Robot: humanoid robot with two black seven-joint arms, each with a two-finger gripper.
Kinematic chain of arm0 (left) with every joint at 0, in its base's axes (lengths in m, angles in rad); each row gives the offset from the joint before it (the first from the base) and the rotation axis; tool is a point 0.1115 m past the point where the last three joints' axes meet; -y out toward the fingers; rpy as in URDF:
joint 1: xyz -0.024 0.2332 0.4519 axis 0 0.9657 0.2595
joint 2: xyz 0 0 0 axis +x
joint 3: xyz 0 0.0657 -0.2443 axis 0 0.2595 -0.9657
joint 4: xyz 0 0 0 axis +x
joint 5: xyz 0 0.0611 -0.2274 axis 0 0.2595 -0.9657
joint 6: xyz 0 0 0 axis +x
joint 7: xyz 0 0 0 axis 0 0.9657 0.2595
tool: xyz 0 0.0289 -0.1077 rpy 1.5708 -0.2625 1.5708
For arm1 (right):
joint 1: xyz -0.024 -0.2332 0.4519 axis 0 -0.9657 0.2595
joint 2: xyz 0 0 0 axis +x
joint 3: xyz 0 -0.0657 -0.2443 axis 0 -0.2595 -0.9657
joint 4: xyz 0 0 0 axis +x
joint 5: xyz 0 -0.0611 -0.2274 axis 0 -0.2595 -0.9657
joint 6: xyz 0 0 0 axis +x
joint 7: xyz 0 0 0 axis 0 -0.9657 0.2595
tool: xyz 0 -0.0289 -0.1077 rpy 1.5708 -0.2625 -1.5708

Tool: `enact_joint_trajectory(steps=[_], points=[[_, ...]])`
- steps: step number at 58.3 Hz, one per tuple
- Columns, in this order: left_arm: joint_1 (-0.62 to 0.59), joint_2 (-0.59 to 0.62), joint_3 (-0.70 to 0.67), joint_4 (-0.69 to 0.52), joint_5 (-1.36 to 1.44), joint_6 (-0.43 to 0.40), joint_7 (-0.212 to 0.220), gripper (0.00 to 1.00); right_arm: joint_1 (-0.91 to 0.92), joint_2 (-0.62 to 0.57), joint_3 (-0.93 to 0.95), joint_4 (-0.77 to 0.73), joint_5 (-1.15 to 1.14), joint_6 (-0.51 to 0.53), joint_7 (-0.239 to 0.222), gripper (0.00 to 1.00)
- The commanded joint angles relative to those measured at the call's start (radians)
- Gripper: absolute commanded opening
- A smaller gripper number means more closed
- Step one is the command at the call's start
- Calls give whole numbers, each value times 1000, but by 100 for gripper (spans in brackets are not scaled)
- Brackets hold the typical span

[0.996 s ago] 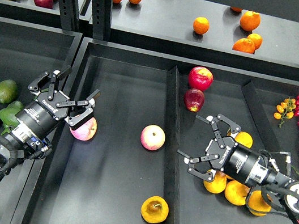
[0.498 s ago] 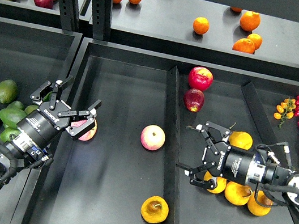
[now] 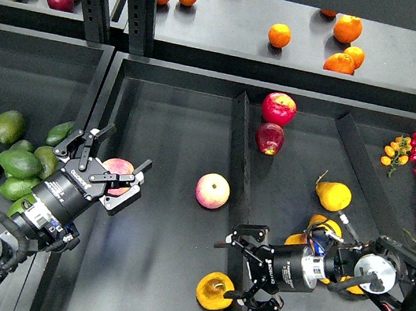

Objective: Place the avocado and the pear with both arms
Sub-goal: 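Close the right gripper on the yellow pear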

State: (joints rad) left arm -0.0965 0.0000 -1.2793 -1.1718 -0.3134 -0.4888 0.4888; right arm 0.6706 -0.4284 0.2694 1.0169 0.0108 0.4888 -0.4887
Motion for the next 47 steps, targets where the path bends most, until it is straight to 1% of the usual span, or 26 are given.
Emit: enact_joint_trajectory(steps=[1,7,13,14,27,41,47], points=[[1,0,0,-2,-1,0,0,99,4,8,-58,-27,-2,0,0,97],[1,0,2,-2,-1,0,0,99,3,34,-79,-64,-2,0,0,97],[1,0,2,-2,-1,0,0,99,0,56,-84,-92,-2,0,0,95],[1,0,3,-2,0,0,0,99,-2,72,-84,-110,-2,0,0,93],[1,0,3,-2,0,0,0,99,-6,146,-87,-193,-9,0,0,93],[1,0,5,-2,-1,0,0,99,-11,181,-99,-251,-46,0,0,93],[1,0,6,-2,0,0,0,99,-11,195,-99,-277,-46,0,0,92]])
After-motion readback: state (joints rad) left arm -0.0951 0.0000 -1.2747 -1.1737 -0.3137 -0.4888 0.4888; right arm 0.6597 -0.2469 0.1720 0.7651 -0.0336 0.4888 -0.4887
